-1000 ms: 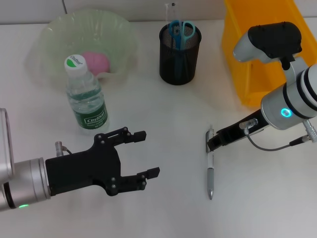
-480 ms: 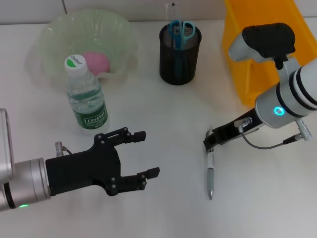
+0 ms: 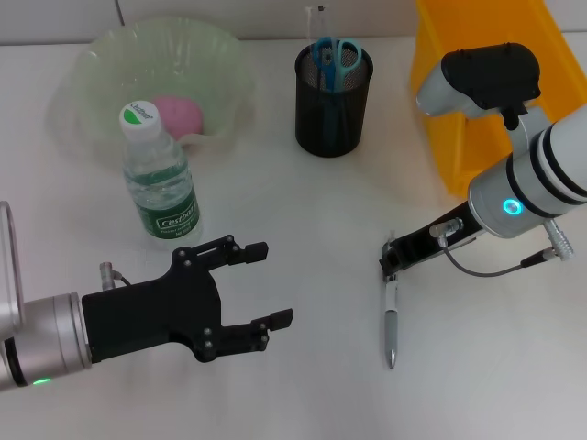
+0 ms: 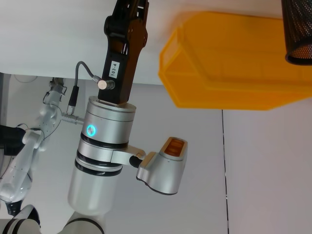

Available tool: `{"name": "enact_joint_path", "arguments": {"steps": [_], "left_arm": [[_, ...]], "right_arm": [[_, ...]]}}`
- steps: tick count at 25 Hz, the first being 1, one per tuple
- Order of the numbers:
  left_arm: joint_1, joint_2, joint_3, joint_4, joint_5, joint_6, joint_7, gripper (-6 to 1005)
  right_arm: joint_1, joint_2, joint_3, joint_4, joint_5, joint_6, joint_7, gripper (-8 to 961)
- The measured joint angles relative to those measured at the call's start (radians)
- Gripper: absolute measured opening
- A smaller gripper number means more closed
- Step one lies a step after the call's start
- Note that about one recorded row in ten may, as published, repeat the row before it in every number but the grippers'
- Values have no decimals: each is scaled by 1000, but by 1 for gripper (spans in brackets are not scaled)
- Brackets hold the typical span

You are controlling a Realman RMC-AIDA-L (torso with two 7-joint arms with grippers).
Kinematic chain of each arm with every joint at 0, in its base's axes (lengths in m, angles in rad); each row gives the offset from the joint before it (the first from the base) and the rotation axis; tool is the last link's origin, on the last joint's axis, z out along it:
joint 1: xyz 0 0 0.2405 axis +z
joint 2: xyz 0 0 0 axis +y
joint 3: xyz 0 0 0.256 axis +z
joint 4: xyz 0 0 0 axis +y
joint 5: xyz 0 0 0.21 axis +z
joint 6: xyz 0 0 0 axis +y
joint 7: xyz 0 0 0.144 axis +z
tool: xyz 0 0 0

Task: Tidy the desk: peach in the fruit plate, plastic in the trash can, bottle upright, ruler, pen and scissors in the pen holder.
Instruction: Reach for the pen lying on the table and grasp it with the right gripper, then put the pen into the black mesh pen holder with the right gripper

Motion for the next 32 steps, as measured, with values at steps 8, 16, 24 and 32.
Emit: {"name": "enact_joint_path", "arguments": {"steps": [8, 16, 24, 32], "left_arm": [[-1, 0, 0, 1, 0, -1, 0, 797], [-4, 0, 0, 2, 0, -1, 0, 797], [-4, 0, 0, 4, 0, -2, 0, 797], [-2, 0, 0, 2, 0, -4, 0, 797]], "right_arm": [[15, -1, 2, 25, -1, 4, 0, 192], [27, -1, -1, 48, 2, 7, 0, 197], [32, -1, -8, 48, -1, 8, -1, 232], [36, -1, -25, 46, 2, 7, -3, 203]]}}
